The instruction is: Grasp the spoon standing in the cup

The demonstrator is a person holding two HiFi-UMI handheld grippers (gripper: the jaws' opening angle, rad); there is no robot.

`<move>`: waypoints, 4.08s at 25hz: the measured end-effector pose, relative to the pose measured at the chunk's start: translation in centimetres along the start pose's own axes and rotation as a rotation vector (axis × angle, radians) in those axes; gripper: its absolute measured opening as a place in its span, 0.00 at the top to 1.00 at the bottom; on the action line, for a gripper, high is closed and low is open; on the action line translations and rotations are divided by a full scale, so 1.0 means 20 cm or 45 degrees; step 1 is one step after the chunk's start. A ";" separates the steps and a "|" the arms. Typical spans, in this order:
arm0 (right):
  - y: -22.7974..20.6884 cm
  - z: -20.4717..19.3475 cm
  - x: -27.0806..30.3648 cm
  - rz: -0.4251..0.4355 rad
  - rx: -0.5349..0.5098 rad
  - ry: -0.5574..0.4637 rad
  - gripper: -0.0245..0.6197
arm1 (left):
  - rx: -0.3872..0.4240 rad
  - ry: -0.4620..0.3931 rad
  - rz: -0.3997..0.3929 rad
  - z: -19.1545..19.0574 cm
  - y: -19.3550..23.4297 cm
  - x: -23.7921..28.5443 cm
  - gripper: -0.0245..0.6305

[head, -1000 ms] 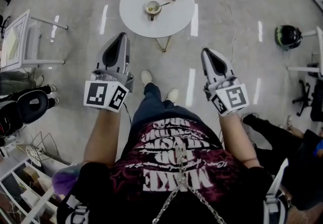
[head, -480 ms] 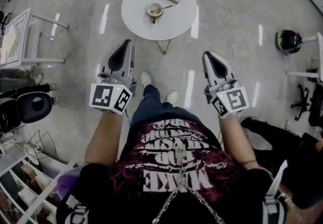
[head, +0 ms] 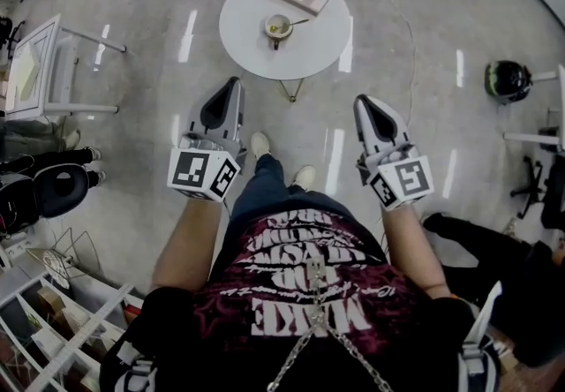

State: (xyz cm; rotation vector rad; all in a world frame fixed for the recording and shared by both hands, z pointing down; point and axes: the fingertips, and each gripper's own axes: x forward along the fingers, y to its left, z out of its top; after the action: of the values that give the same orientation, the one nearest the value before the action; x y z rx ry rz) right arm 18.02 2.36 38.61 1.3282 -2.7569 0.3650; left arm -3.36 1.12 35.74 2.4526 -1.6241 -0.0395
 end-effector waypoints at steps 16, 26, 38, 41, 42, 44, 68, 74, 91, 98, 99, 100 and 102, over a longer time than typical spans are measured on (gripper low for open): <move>-0.01 0.09 0.27 -0.004 -0.009 -0.007 0.91 | -0.008 0.016 -0.022 0.04 0.20 0.15 0.93; -0.01 0.15 0.41 -0.031 -0.028 -0.008 0.91 | 0.000 0.012 -0.072 0.10 0.31 0.25 0.93; 0.08 0.21 0.61 -0.058 -0.079 0.014 0.91 | -0.038 -0.015 -0.098 0.12 0.55 0.29 0.93; 0.11 0.21 0.67 -0.068 -0.086 0.020 0.91 | -0.040 -0.017 -0.110 0.12 0.61 0.30 0.93; 0.12 0.21 0.69 -0.068 -0.088 0.022 0.91 | -0.042 -0.018 -0.113 0.12 0.63 0.30 0.93; 0.15 0.22 0.73 -0.069 -0.086 0.023 0.91 | -0.045 -0.020 -0.121 0.13 0.68 0.31 0.93; 0.18 0.24 0.89 -0.205 -0.064 0.012 0.91 | -0.056 0.009 -0.223 0.12 0.88 0.40 0.93; 0.14 0.22 0.88 -0.190 -0.057 0.006 0.91 | -0.051 0.012 -0.190 0.12 0.86 0.40 0.93; 0.05 0.23 0.90 -0.166 -0.057 0.023 0.91 | -0.084 0.031 -0.184 0.07 0.79 0.49 0.93; 0.08 0.27 0.97 -0.097 -0.099 0.034 0.91 | -0.009 0.034 -0.233 0.10 0.77 0.59 0.93; 0.07 0.26 0.98 -0.097 -0.088 0.036 0.91 | -0.013 0.036 -0.228 0.09 0.78 0.61 0.93; 0.05 0.25 0.99 -0.100 -0.078 0.036 0.91 | -0.015 0.037 -0.222 0.08 0.78 0.63 0.93; 0.03 0.23 1.00 -0.103 -0.068 0.038 0.91 | -0.016 0.035 -0.214 0.08 0.78 0.65 0.93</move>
State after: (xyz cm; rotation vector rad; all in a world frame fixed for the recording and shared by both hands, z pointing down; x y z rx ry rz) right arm 5.22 -13.57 37.03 1.4046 -2.6598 0.3014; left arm -12.63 -17.00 38.10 2.5617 -1.3991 -0.0408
